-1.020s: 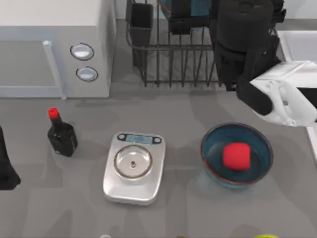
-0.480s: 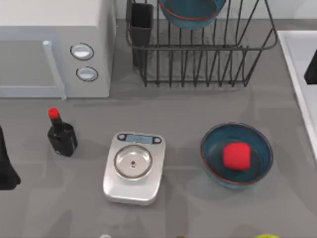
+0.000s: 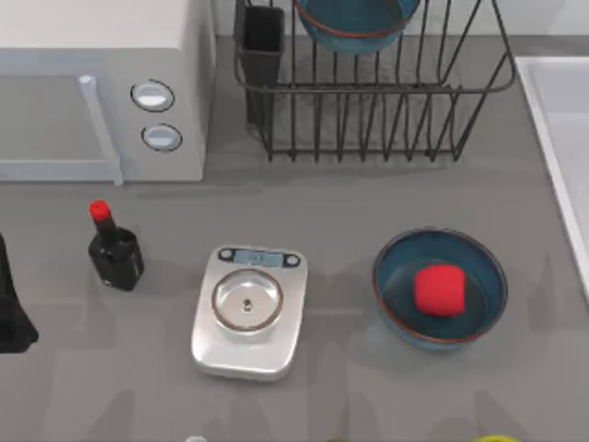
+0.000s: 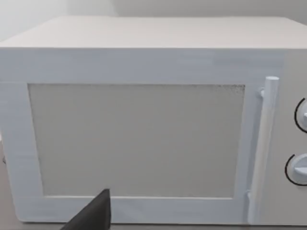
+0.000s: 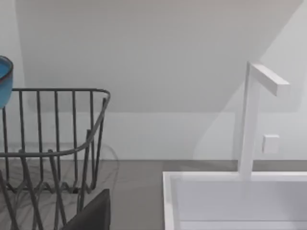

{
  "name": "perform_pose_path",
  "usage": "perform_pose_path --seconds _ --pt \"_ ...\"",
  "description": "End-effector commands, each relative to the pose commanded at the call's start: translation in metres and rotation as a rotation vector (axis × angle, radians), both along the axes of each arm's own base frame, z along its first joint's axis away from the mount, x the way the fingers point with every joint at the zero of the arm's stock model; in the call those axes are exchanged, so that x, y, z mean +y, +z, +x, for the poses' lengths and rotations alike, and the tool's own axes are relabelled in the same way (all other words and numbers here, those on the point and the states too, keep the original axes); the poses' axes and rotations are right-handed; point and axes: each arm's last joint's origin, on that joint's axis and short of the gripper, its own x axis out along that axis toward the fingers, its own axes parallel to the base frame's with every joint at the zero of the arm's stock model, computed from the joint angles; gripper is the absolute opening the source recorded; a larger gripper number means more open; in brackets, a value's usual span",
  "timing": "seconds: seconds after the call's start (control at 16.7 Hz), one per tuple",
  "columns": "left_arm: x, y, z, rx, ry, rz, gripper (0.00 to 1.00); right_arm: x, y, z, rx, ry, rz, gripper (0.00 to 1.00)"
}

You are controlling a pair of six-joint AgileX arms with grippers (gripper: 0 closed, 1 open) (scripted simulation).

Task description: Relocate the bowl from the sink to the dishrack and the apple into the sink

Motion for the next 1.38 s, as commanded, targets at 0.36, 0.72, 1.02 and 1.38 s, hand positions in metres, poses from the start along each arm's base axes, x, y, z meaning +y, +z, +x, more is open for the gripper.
perform_pose_path --seconds 0.36,0.72,1.02,1.38 --pt "0.000 0.000 0.000 0.000 0.000 0.000 1.00 -0.009 -0.032 -0.004 0.053 0.005 -0.001 1.00" --pt "0.000 0.000 0.000 0.000 0.000 0.000 1.00 -0.009 -0.032 -0.004 0.053 0.005 -0.001 1.00" --pt "0.000 0.000 0.000 0.000 0.000 0.000 1.00 -0.009 -0.032 -0.004 0.053 0.005 -0.001 1.00" --pt "0.000 0.000 0.000 0.000 0.000 0.000 1.00 -0.009 -0.032 -0.004 0.053 0.005 -0.001 1.00"
